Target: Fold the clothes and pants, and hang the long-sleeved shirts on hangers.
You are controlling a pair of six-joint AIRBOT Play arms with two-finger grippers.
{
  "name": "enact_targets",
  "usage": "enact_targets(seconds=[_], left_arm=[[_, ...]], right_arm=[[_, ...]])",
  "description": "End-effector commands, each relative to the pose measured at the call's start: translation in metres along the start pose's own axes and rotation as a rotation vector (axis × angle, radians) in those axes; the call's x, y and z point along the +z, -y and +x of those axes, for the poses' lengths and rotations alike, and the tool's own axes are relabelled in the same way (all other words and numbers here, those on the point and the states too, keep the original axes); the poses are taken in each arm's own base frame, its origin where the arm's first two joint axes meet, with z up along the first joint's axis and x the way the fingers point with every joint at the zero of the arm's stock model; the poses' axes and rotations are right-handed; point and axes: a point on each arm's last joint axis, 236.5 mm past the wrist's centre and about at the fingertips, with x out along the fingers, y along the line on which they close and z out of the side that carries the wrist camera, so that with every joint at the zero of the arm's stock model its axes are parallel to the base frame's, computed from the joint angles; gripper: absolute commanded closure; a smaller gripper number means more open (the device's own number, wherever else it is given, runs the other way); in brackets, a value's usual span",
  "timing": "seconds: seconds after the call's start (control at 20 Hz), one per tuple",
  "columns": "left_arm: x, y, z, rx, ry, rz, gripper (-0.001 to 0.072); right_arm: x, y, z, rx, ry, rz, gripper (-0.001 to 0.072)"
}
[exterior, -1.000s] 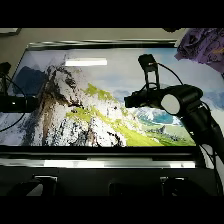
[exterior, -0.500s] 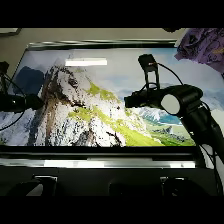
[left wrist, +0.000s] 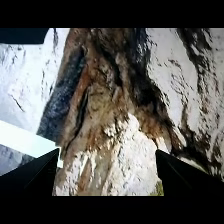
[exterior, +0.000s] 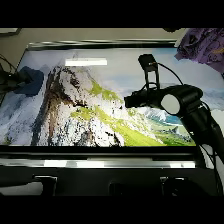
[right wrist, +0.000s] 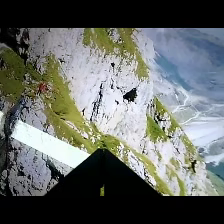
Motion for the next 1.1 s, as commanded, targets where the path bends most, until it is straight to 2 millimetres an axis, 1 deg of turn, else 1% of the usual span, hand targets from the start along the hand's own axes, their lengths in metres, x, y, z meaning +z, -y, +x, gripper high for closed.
enact_targets(seconds=[0.0,0.15,0.25,0.3,0.35,0.45,0.65,0.7,0.75,0.8,0.85,0.95,1.0,1.05], left_arm=[[0.043,-0.041,0.084,0.062,0.034,-0.056,-0.0013],[0.039,-0.061,0.155,0.076,0.026,-0.1,-0.0013],[0.029,-0.074,0.193,0.084,0.019,-0.112,-0.0013],[0.025,-0.079,0.206,0.089,0.015,-0.118,-0.0013],[0.022,-0.086,0.218,0.092,0.018,-0.136,-0.0013],[0.024,-0.096,0.231,0.095,0.045,-0.17,-0.0013],[0.025,-0.109,0.243,0.101,0.072,-0.185,-0.0013],[0.023,-0.111,0.245,0.103,0.065,-0.187,0.0057],[0.019,-0.111,0.246,0.105,0.052,-0.187,0.0305],[0.016,-0.111,0.245,0.107,0.036,-0.187,0.0628],[0.015,-0.11,0.241,0.106,0.024,-0.184,0.0694],[0.019,-0.102,0.225,0.084,0.013,-0.205,0.0696],[0.023,-0.097,0.212,0.069,0.015,-0.216,0.0697],[0.028,-0.089,0.195,0.05,0.013,-0.225,0.0698]], right_arm=[[0.001,-0.001,-0.001,0.001,0.006,-0.001,0.0686],[0.002,-0.001,-0.001,0.002,0.007,-0.001,0.0686],[0.001,-0.001,0.0,0.001,0.006,-0.001,0.0686],[0.002,-0.001,-0.001,0.002,0.006,-0.001,0.0687],[0.002,-0.001,-0.001,0.002,0.006,-0.001,0.0687],[0.002,-0.001,-0.001,0.002,0.006,-0.001,0.0687],[0.001,-0.001,-0.001,0.001,0.006,-0.001,0.0687],[0.001,-0.001,-0.001,0.001,0.006,-0.001,0.0687],[0.001,-0.001,0.0,0.001,0.005,-0.001,0.0687],[0.001,-0.001,0.0,0.002,0.005,0.0,0.0686],[0.001,-0.001,-0.001,0.002,0.006,0.0,0.0686],[0.001,-0.002,-0.001,0.009,0.004,0.005,0.0686],[0.0,-0.005,-0.002,0.019,0.001,0.011,0.0686],[-0.002,-0.007,-0.003,0.026,-0.011,0.017,0.0686]])
